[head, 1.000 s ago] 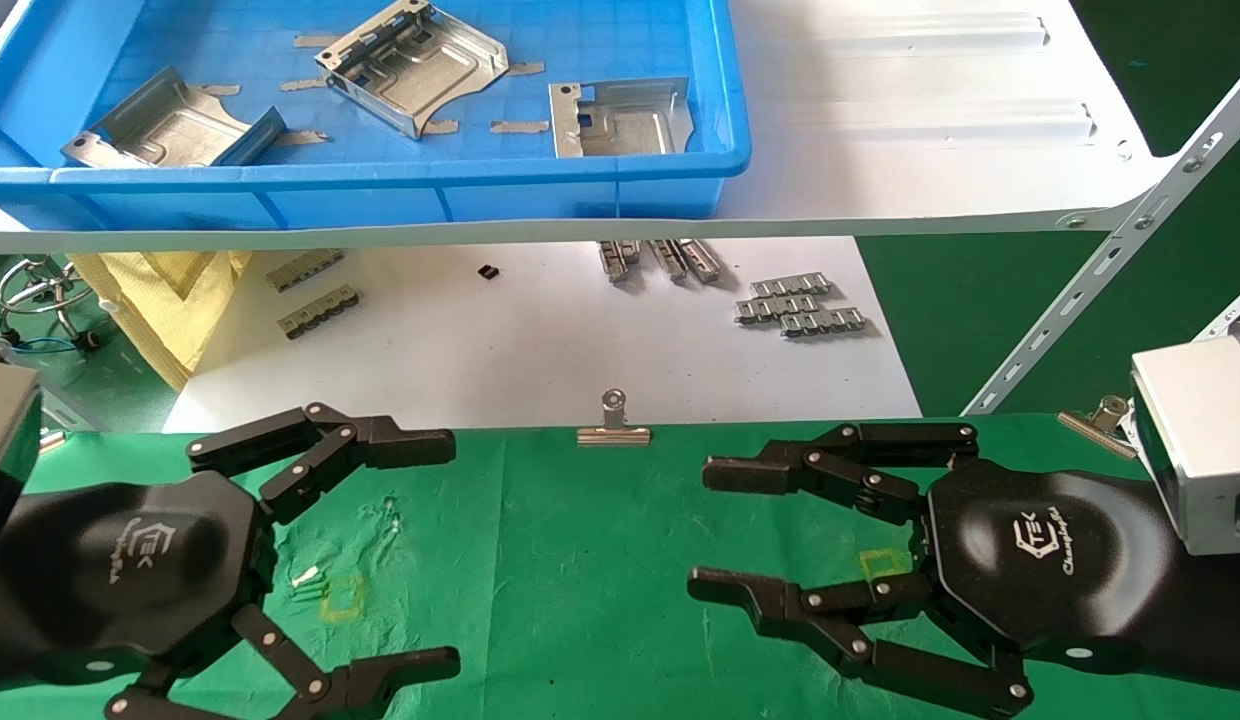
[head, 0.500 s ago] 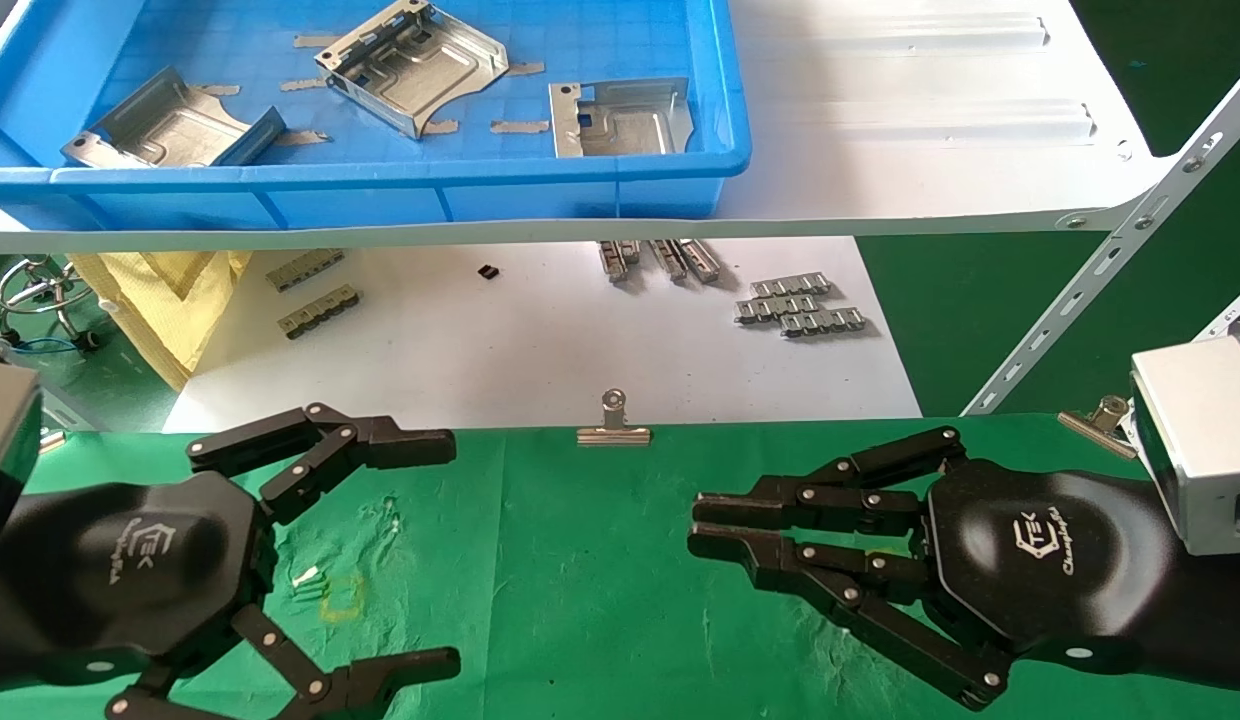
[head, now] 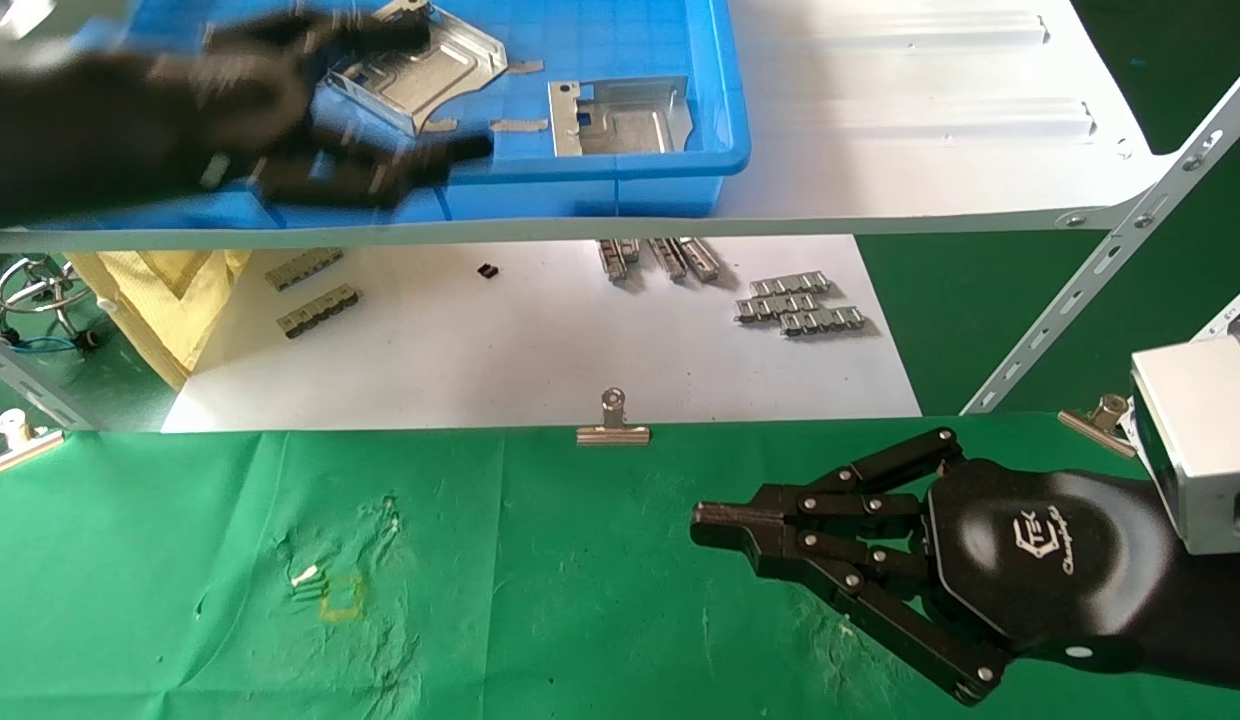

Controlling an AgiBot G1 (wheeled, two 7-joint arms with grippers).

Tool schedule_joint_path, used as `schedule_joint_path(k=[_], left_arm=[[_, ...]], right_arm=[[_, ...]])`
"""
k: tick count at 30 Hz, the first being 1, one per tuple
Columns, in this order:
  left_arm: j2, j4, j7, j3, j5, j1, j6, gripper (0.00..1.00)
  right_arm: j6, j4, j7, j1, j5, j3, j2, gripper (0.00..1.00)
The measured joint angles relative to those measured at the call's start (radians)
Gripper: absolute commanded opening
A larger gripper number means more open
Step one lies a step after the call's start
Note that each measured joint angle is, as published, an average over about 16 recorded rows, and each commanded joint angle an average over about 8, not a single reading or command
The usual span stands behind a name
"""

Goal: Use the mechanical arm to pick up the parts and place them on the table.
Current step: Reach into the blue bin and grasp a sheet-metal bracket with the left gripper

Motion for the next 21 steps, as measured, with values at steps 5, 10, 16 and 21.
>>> schedule_joint_path(k=[5, 10, 16, 21], left_arm=[[0.139, 0.271, 0.027, 0.069, 0.161, -0.186, -0.156, 1.00], [0.249, 0.492, 0.043, 0.120, 0.272, -0.306, -0.296, 0.67], [0.316, 0.648, 0.042, 0.159, 0.341, -0.376, -0.367, 0.00], [0.334, 0.714, 0.036, 0.175, 0.365, -0.401, -0.369, 0.00]], right_arm=[[0.000, 0.000, 0.000, 0.000, 0.000, 0.000, 0.000, 0.00], [0.000, 0.000, 0.000, 0.000, 0.000, 0.000, 0.000, 0.00], [0.000, 0.000, 0.000, 0.000, 0.000, 0.000, 0.000, 0.00], [0.000, 0.000, 0.000, 0.000, 0.000, 0.000, 0.000, 0.00]])
